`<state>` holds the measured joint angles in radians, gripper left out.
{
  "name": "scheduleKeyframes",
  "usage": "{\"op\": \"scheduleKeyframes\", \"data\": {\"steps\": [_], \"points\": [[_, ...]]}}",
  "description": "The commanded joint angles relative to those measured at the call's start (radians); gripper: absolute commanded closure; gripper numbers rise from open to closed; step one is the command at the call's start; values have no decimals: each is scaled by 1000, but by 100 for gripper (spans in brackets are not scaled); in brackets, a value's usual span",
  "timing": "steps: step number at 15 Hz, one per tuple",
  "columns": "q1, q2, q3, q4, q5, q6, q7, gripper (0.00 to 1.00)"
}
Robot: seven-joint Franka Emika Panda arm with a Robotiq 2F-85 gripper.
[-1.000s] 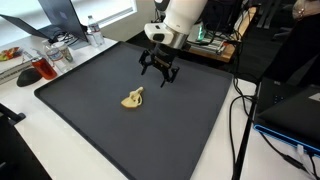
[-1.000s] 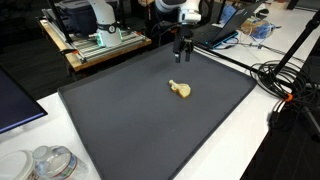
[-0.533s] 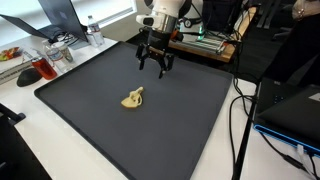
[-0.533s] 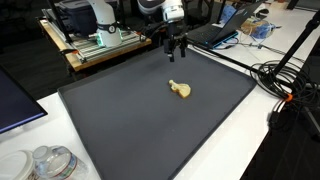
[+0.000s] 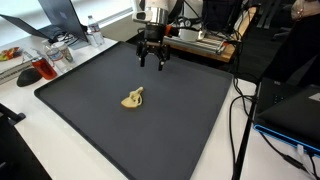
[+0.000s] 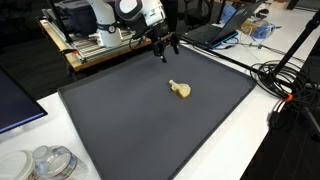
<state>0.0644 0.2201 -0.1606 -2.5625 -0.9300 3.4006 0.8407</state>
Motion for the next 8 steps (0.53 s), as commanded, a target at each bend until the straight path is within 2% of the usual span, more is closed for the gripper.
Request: {"op": "scheduleKeyframes", "data": {"steps": [1, 3, 4, 5, 8], "points": [[-110, 11, 40, -48, -78, 112, 47, 0], [-165, 29, 59, -43, -144, 150, 96, 0], [-146, 9, 50, -26, -128, 92, 89, 0], [-129, 23, 36, -40, -94, 114, 47, 0], [-137, 23, 38, -34, -95, 113, 48, 0]]}}
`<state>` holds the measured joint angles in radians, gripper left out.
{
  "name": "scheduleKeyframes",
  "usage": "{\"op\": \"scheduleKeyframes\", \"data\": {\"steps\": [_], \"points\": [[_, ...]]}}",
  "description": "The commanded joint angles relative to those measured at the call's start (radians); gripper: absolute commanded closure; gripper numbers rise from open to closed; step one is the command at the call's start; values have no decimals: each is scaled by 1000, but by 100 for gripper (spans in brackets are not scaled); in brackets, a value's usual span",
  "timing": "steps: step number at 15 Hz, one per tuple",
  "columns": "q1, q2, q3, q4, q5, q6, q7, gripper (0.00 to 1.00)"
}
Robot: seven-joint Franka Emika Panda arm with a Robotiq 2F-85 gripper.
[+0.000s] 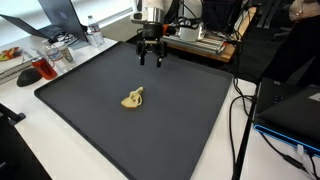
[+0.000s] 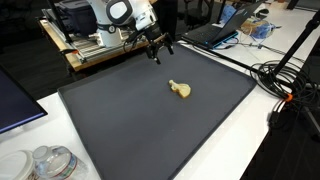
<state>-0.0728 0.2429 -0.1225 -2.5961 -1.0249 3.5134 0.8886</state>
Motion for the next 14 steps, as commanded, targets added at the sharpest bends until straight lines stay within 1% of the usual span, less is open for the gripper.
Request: {"op": "scheduleKeyframes", "data": {"steps": [1, 3, 8, 10, 12, 14], "points": [[0, 0, 2, 1, 0, 0, 1, 0], [-11, -7, -15, 19, -7, -20, -16, 0], [-145, 54, 21, 78, -173, 60, 83, 0], [-203, 105, 40, 127, -286, 85, 157, 0], [-246, 139, 52, 179, -397, 105, 252, 0], [-268, 167, 57, 238, -514, 116, 376, 0]]}}
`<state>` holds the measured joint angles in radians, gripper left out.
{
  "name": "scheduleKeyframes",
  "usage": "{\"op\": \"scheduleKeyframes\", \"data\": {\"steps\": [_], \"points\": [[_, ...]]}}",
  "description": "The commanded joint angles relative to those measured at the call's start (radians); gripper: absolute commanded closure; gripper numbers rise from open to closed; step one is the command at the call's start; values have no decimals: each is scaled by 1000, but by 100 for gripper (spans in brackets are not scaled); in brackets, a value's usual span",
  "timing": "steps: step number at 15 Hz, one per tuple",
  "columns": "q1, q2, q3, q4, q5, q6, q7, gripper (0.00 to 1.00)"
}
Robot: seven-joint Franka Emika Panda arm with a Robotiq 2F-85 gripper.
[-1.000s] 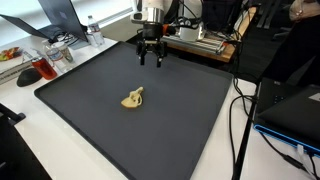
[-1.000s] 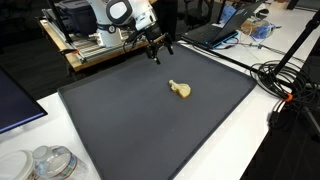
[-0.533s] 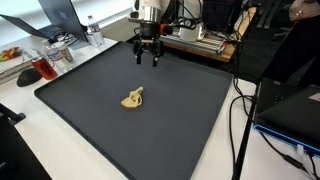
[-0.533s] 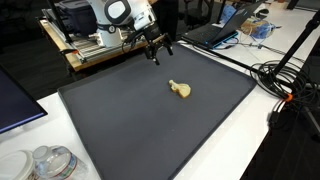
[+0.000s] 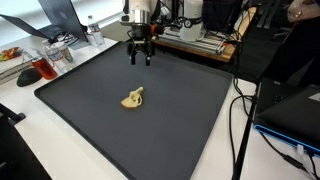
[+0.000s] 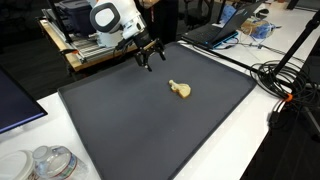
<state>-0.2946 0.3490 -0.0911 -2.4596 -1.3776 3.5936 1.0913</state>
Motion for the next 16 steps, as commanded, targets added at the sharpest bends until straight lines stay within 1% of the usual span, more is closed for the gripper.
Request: {"op": "scheduleKeyframes", "data": {"steps": [1, 3, 7, 10, 13, 16], "points": [[-48, 71, 22, 135, -218, 47, 240, 0], [-36, 88, 2, 199, -325, 79, 378, 0], [23, 117, -58, 342, -504, 116, 646, 0], [87, 167, -130, 474, -624, 146, 840, 0], [155, 241, -216, 632, -738, 220, 1024, 0], [201, 330, -281, 796, -807, 336, 1153, 0]]}}
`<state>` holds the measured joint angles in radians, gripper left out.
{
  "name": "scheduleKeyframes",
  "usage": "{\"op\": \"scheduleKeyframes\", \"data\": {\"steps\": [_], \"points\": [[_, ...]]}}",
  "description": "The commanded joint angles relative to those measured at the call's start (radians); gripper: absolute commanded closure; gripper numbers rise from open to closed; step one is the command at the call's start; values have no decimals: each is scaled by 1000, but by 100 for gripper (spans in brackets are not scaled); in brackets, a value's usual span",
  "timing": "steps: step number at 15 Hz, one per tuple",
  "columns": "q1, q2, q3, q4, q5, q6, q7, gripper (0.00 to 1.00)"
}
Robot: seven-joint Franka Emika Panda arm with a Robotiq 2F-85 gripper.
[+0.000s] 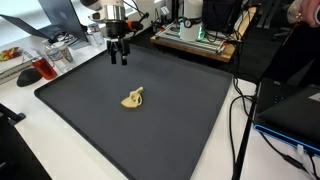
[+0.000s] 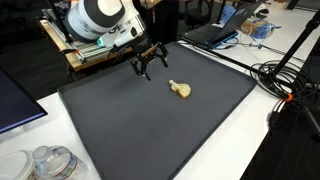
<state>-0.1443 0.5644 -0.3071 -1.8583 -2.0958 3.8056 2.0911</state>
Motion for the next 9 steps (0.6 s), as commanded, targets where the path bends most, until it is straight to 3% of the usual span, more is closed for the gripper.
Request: {"op": "scheduleKeyframes", "data": {"steps": [1, 5, 9], "points": [[59, 146, -79, 250, -102, 176, 185, 0], [86, 260, -125, 457, -142, 335, 308, 0], [122, 359, -171, 644, -180, 387, 451, 0]]}}
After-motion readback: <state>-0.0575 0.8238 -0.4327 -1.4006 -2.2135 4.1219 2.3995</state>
